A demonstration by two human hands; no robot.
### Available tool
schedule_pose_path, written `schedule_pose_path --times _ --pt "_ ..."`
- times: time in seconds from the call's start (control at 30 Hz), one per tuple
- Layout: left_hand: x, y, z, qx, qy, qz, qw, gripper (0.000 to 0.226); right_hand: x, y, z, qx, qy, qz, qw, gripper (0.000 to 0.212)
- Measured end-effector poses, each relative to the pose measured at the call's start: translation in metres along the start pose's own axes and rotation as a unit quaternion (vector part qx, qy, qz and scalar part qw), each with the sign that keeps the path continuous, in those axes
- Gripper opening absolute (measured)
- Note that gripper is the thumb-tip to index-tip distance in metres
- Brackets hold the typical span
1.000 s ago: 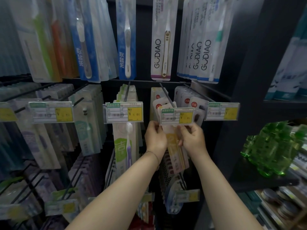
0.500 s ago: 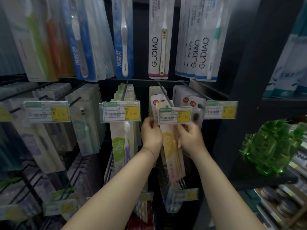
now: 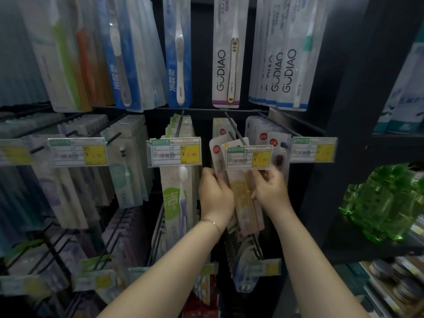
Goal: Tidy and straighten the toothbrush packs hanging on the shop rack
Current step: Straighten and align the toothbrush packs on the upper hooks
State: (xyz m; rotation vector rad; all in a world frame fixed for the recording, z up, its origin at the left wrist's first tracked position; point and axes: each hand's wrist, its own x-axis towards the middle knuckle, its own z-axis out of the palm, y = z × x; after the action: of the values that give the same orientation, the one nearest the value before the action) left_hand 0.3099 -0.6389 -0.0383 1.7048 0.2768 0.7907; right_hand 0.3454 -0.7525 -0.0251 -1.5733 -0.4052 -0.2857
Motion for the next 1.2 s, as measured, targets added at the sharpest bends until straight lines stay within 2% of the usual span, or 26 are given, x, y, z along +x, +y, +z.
schedule_pose_path --times 0.23,0.47,0.6,0.67,0.8,0.87,0.93,1.1,1.2 --pt "-0.029 -0.014 -0.016 0.127 -0.004 -0.011 0.992 0.019 0.0 0.002 -0.002 -0.048 0.045 -0.015 0.998 0.006" --pt "-0.048 -0.022 -0.035 0.093 -0.064 0.021 0.993 0.027 -0.009 -0.008 0.01 -0.041 0.051 -0.014 0.998 0.019" --pt "-0.053 -0.023 -0.043 0.085 -0.083 0.074 0.99 0.023 -0.02 -0.011 0.006 -0.072 0.071 -0.012 0.995 0.012" --pt "-0.057 -0.025 -0.043 0.087 -0.095 0.117 0.985 0.014 -0.027 -0.013 0.002 -0.083 0.05 -0.009 0.995 0.011" --pt "-0.066 -0.023 -0.03 0.071 -0.14 0.165 0.974 0.009 -0.045 -0.014 -0.017 -0.061 -0.015 0.014 0.998 0.035" --pt "-0.069 -0.018 -0.02 0.044 -0.166 0.15 0.974 0.008 -0.053 -0.015 -0.03 -0.032 -0.02 0.028 0.999 0.04" --pt "-0.069 -0.011 -0.01 0.018 -0.174 0.133 0.975 0.007 -0.058 -0.018 -0.044 -0.008 -0.017 0.031 0.999 0.034" --pt "-0.067 0.01 0.017 -0.071 -0.191 0.006 0.979 0.01 -0.051 -0.017 -0.066 -0.073 0.008 0.015 0.997 0.011" --pt "-0.063 0.021 0.031 -0.085 -0.165 -0.024 0.982 0.013 -0.044 -0.02 -0.071 -0.086 0.018 0.009 0.996 0.006"
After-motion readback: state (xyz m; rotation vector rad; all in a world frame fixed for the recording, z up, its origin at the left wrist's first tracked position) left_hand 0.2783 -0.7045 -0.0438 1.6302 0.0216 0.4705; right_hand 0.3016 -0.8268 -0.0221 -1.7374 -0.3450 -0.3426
